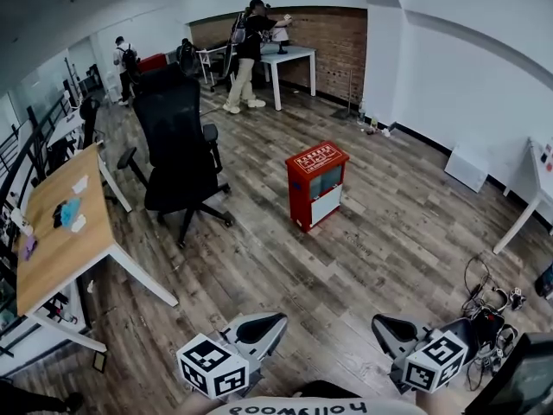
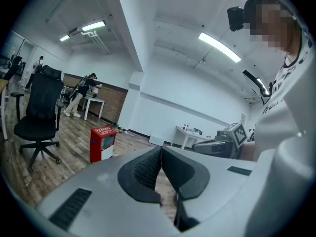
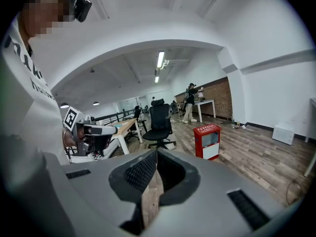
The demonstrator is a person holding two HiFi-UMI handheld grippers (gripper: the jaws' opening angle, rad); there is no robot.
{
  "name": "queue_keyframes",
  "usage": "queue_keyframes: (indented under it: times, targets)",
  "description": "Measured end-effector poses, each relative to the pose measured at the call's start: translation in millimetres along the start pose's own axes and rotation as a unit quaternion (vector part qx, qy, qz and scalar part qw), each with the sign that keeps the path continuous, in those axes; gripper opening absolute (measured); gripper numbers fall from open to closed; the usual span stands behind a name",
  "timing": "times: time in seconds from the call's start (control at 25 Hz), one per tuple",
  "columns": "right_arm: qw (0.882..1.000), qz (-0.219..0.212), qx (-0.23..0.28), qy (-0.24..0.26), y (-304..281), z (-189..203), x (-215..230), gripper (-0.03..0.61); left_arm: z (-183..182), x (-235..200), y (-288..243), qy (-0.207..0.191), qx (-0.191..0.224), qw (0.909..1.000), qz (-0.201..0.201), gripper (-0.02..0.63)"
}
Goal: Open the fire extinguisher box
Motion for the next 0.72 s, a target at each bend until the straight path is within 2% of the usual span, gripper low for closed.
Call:
queue_keyframes:
  times: [0.2, 0.36, 0.72]
  targets:
    - [0.999, -0.033, 0.002, 0.021, -7.7, -2.9, -1.0, 0.011, 6.6, -7.7, 1.3, 0.017, -0.005, 0.9996, -0.022, 0.009]
    - [0.999, -0.027, -0.017, 0.042, -10.1, 2.5, 2.2, 0.011, 8.4, -9.0, 3.8, 0.022, -0.006, 0.9992, -0.032, 0.009]
    - [1.000, -0.008, -0.008, 0.028, -18.2, -1.3, 24.2, 0.011, -3.8, -20.0, -21.3, 0.009, -0.012, 0.9998, -0.016, 0.009]
Point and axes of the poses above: the fingertips, and each gripper's own axes: y backward along the fingers, x to its right, z out of its underside, the point moved 3 cm from there along y, backward along the fingers, and after that the axes turned 2 degrees about z, right-handed, at the moved point
